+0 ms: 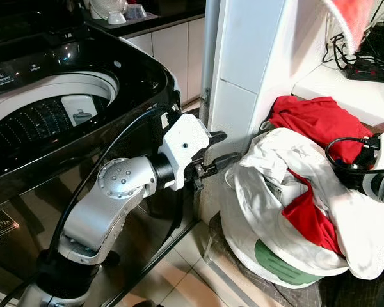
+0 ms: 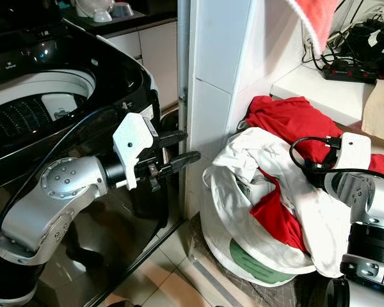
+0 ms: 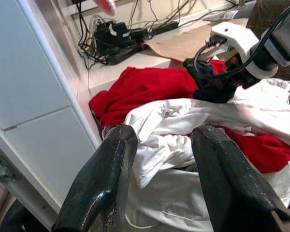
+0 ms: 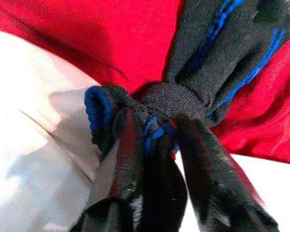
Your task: Clothes washing
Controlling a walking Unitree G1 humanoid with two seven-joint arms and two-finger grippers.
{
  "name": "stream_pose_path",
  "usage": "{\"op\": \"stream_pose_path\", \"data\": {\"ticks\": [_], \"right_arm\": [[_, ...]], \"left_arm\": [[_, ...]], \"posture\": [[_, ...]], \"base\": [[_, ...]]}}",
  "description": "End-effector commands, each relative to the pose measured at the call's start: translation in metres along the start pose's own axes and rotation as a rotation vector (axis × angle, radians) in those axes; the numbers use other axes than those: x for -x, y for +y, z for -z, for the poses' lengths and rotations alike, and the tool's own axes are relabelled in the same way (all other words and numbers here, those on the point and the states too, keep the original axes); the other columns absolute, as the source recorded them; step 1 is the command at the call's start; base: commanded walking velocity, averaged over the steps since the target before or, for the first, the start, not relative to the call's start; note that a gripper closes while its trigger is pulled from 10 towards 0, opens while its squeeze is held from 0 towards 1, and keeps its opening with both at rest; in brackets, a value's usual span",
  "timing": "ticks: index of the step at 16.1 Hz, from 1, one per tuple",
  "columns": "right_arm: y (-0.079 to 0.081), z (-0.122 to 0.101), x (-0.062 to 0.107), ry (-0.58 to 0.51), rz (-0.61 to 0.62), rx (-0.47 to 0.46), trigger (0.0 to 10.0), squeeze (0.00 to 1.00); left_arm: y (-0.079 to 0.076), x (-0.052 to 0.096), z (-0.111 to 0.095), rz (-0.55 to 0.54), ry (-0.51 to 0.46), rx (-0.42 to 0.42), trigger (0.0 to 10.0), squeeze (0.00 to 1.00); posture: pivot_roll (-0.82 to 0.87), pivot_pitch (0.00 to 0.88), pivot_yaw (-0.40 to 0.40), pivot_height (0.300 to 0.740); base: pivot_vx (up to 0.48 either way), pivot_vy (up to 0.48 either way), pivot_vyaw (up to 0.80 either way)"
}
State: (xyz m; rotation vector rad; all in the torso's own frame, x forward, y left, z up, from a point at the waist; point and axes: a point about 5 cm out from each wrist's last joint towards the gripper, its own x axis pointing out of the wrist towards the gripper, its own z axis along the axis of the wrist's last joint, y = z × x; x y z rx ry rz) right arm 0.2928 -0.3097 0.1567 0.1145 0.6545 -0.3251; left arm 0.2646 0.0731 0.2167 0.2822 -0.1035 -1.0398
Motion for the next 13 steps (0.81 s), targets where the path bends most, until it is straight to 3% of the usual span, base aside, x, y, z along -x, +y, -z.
{"op": "stream_pose_path", "data": {"ticks": [1,7,9,11,12,13], "right_arm": [[-0.001,-0.009,0.008,-0.039,0.0,-0.018,0.0,0.0],[0.009,-0.028,0.026,-0.148,-0.061,0.012,0.0,0.0],[0.027,-0.051,0.045,-0.279,-0.191,0.04,0.0,0.0],[0.059,-0.068,0.069,-0.349,-0.443,0.022,0.0,0.0],[0.069,-0.071,0.075,-0.36,-0.52,0.008,0.0,0.0],[0.073,-0.072,0.078,-0.364,-0.55,0.002,0.0,0.0]], "left_arm": [[0.006,0.001,-0.002,-0.022,-0.005,-0.017,10.0,0.0],[0.012,0.002,-0.006,-0.074,-0.039,-0.012,10.0,0.0],[0.02,0.0,-0.015,-0.133,-0.1,-0.003,10.0,0.0],[0.02,-0.005,-0.027,-0.151,-0.193,0.03,10.0,0.0],[0.019,-0.007,-0.031,-0.156,-0.233,0.047,10.0,0.73],[0.019,-0.007,-0.033,-0.158,-0.249,0.053,10.0,0.73]], "posture": [[-0.1,0.0,0.02,0.74],[-0.11,0.0,0.04,0.74],[-0.11,0.0,0.045,0.74],[-0.11,0.0,0.049,0.74],[-0.11,0.0,0.051,0.74],[-0.11,0.0,0.051,0.74]], "base": [[0.0,0.0,0.0],[0.0,0.0,0.0],[0.0,0.0,0.0],[0.0,0.0,0.0],[0.0,0.0,0.0],[0.0,0.0,0.0]]}}
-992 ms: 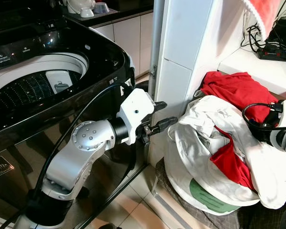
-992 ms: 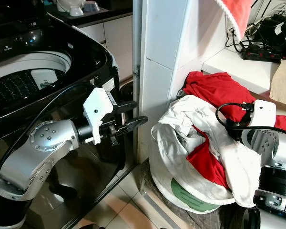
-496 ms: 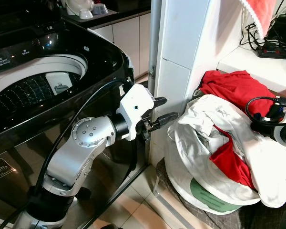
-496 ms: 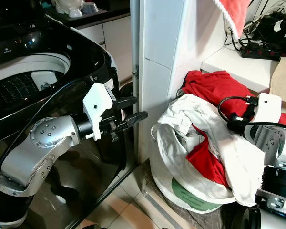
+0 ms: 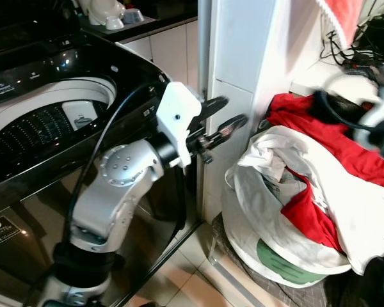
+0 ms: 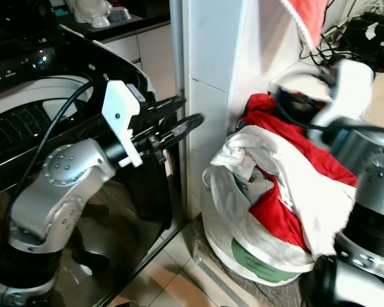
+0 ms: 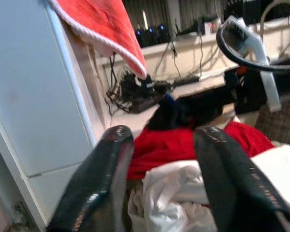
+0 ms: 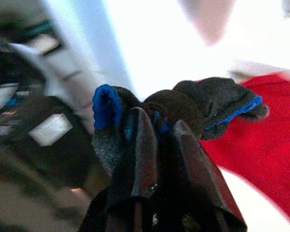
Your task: Clothes washing
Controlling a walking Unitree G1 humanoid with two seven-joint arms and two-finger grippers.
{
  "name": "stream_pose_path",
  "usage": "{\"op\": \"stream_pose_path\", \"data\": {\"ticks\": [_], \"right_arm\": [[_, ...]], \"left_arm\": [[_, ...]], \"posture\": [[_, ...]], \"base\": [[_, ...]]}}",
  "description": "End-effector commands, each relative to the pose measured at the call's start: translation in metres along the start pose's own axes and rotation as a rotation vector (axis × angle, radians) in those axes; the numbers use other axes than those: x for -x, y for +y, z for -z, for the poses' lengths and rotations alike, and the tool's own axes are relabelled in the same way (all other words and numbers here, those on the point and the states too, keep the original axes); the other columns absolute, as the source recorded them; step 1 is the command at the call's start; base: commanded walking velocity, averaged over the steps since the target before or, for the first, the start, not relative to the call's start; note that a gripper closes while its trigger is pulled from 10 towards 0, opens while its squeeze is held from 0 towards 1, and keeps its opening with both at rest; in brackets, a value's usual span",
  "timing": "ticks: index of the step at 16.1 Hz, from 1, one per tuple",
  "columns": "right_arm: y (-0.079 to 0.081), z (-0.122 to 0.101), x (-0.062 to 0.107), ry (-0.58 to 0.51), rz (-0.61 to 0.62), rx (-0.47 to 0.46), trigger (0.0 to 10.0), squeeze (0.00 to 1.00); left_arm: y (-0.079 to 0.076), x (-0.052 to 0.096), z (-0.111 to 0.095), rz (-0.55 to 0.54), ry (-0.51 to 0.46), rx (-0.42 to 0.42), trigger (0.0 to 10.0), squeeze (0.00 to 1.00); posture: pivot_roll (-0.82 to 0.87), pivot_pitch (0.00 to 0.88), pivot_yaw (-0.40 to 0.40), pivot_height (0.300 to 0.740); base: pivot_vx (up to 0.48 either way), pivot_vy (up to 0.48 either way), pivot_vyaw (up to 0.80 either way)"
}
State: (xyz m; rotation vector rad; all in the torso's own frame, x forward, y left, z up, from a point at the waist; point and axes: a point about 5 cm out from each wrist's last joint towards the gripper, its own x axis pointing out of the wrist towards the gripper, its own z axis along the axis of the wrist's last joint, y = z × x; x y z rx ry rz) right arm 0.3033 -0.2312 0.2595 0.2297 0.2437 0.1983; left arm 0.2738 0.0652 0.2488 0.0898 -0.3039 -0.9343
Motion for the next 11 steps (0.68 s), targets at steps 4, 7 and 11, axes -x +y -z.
{"op": "stream_pose_path", "data": {"ticks": [4,7,11], "right_arm": [[0.045,-0.004,-0.002,-0.004,-0.369,-0.168,0.0,0.0],[0.055,-0.003,-0.002,-0.007,-0.51,-0.247,0.0,0.0],[0.069,-0.006,0.005,-0.02,-0.702,-0.328,0.0,0.0]], "left_arm": [[0.003,-0.003,-0.02,-0.036,-0.143,-0.164,10.0,1.0],[0.001,-0.003,-0.025,-0.013,-0.161,-0.203,10.0,1.0],[0.0,-0.003,-0.018,-0.004,-0.118,-0.367,10.0,1.0]], "posture": [[-0.11,0.0,0.041,0.74],[-0.1,0.0,0.032,0.74],[-0.1,0.0,0.025,0.74]], "base": [[0.0,0.0,0.0],[0.0,0.0,0.0],[0.0,0.0,0.0]]}}
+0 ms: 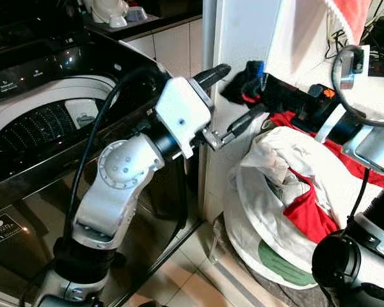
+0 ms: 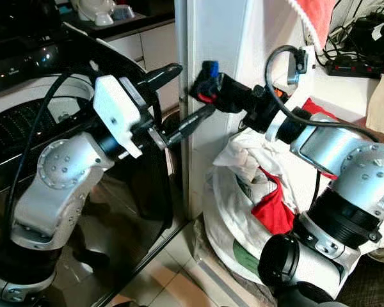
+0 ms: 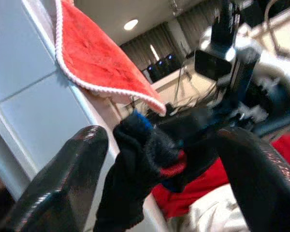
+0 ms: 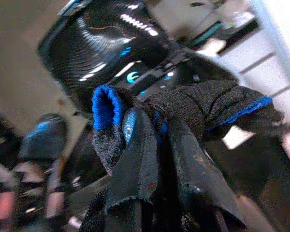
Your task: Clothes washing
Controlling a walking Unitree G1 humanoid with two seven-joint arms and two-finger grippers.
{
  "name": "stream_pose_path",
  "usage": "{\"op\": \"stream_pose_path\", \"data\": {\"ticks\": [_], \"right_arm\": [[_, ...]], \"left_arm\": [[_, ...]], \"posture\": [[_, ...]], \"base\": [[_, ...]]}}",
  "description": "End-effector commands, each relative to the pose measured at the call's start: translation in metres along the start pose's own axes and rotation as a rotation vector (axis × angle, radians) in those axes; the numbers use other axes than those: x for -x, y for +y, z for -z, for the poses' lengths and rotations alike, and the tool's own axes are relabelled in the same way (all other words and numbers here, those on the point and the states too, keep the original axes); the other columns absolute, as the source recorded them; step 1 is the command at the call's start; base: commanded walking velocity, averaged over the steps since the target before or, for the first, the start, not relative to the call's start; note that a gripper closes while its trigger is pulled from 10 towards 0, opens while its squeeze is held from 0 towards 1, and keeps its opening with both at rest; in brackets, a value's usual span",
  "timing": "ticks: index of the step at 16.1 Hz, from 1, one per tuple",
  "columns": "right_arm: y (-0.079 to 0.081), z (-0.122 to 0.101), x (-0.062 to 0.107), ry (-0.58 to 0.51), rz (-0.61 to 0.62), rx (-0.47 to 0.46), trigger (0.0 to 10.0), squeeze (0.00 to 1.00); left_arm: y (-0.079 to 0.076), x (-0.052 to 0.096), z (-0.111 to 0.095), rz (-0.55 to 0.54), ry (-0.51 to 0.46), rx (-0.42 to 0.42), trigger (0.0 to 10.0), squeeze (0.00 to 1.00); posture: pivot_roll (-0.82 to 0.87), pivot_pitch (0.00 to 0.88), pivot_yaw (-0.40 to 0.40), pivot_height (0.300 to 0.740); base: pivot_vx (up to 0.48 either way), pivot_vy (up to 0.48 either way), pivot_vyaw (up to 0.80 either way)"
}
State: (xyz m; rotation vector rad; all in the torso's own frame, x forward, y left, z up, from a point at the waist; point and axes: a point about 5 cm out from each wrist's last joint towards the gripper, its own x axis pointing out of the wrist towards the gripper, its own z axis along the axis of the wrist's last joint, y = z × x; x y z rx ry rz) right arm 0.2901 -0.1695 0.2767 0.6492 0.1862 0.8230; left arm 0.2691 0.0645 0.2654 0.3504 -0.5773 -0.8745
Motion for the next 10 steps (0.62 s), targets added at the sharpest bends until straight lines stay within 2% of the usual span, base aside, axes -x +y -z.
{"op": "stream_pose_path", "data": {"ticks": [1,3,4,5,8,9,10], "right_arm": [[0.008,-0.002,0.0,0.009,-0.043,0.024,0.0,0.0],[0.011,0.001,0.0,0.028,-0.054,0.034,0.0,0.0],[0.013,0.005,0.0,0.053,-0.059,0.049,0.0,0.0],[0.015,0.008,0.001,0.068,-0.06,0.06,0.0,0.0],[0.016,0.011,0.002,0.082,-0.053,0.069,0.0,0.0],[0.016,0.013,0.002,0.082,-0.051,0.071,0.0,0.0],[0.017,0.013,0.002,0.077,-0.052,0.069,0.0,0.0]], "left_arm": [[0.001,-0.002,0.0,0.001,0.002,-0.058,10.0,1.0],[0.002,-0.004,0.0,0.003,0.009,-0.105,10.0,0.99],[0.004,-0.006,-0.001,-0.012,-0.001,-0.135,10.0,0.05],[0.004,-0.008,-0.002,-0.006,-0.011,-0.132,10.0,0.0],[-0.002,-0.008,0.002,0.035,-0.008,-0.108,10.0,0.0],[-0.005,-0.008,0.003,0.051,-0.007,-0.109,6.9,0.0],[-0.006,-0.008,0.004,0.063,-0.005,-0.115,6.9,0.0]], "posture": [[-0.1,0.0,0.024,0.74],[-0.1,0.0,0.026,0.74],[-0.1,0.0,0.03,0.74],[-0.1,0.0,0.032,0.74],[-0.11,0.0,0.041,0.74],[-0.1,0.0,0.045,0.74],[-0.1,0.0,0.048,0.74]], "base": [[0.0,0.0,0.0],[0.0,0.0,0.0],[0.0,0.0,0.0],[0.0,0.0,0.0],[0.0,0.0,0.0],[0.0,0.0,0.0],[0.0,0.0,0.0]]}}
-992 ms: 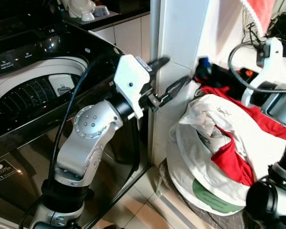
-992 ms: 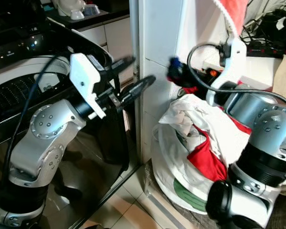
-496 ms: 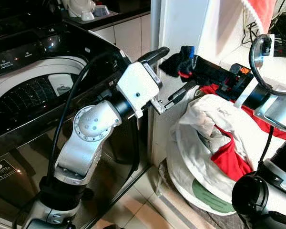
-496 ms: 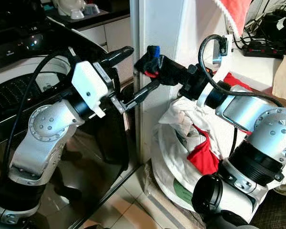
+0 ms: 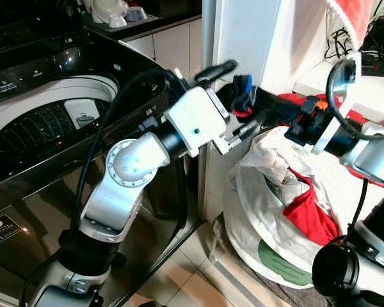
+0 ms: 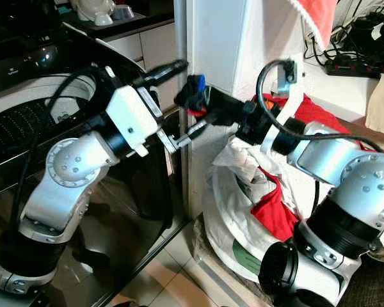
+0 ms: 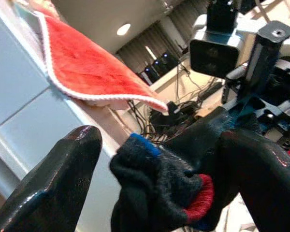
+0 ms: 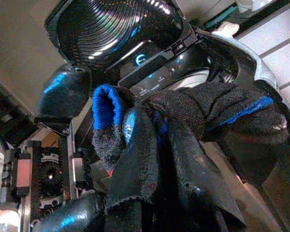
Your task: Clothes washing
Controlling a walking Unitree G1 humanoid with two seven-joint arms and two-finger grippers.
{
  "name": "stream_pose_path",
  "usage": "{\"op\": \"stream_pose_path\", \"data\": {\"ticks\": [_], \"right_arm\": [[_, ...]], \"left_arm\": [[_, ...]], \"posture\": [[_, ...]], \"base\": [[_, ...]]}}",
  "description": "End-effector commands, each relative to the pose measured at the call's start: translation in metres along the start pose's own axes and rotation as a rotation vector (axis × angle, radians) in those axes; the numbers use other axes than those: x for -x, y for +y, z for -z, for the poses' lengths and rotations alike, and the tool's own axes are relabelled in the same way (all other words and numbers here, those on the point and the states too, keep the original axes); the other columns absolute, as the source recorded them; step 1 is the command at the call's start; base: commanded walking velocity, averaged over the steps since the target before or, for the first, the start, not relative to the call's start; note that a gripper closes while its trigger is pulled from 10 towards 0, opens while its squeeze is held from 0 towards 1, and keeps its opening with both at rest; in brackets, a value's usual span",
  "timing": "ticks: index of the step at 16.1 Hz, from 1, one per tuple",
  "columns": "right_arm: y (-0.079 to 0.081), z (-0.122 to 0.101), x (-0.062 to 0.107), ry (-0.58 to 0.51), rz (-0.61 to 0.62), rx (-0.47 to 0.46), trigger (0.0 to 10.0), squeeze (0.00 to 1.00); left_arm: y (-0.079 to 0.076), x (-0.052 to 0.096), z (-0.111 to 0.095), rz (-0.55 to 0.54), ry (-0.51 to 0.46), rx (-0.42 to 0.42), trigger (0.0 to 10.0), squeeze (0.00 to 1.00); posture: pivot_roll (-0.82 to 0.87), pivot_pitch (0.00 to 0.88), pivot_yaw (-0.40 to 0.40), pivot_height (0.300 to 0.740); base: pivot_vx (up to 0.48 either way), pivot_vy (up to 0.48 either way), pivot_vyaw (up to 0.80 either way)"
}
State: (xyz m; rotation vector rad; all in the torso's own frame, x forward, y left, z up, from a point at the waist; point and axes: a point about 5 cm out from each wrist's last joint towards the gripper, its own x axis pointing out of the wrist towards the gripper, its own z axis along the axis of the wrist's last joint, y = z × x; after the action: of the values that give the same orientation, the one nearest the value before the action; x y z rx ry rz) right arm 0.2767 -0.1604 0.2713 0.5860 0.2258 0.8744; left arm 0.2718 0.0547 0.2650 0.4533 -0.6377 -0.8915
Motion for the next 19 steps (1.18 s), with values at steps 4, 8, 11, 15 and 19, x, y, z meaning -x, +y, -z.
{"op": "stream_pose_path", "data": {"ticks": [4,8,11,15,19], "right_arm": [[0.0116,0.0,-0.0022,0.001,-0.054,0.031,0.0,0.0],[0.0146,0.0044,-0.0043,0.01,-0.07,0.031,0.0,0.0],[0.0147,0.0061,-0.0047,0.016,-0.068,0.033,0.0,0.0],[0.0145,0.0072,-0.0056,0.017,-0.065,0.029,0.0,0.0],[0.0153,0.0071,-0.0067,0.012,-0.071,0.03,0.0,0.0]], "left_arm": [[-0.007,0.0023,0.0077,0.066,0.038,-0.016,8.7,0.0],[-0.006,0.0028,0.008,0.066,0.039,-0.018,0.2,0.0],[-0.0051,0.0034,0.0079,0.064,0.036,-0.008,0.0,0.0],[-0.0042,0.0038,0.0081,0.056,0.033,0.012,0.0,0.0],[-0.0028,0.0036,0.0088,0.05,0.036,0.021,0.0,0.0]], "posture": [[-0.1,0.0,0.053,0.74],[-0.1,0.0,0.055,0.74],[-0.1,0.0,0.055,0.74],[-0.1,0.0,0.056,0.74],[-0.1,0.0,0.06,0.74]], "base": [[0.0,0.0,0.0],[0.0,0.0,0.0],[0.0,0.0,0.0],[0.0,0.0,0.0],[0.0,0.0,0.0]]}}
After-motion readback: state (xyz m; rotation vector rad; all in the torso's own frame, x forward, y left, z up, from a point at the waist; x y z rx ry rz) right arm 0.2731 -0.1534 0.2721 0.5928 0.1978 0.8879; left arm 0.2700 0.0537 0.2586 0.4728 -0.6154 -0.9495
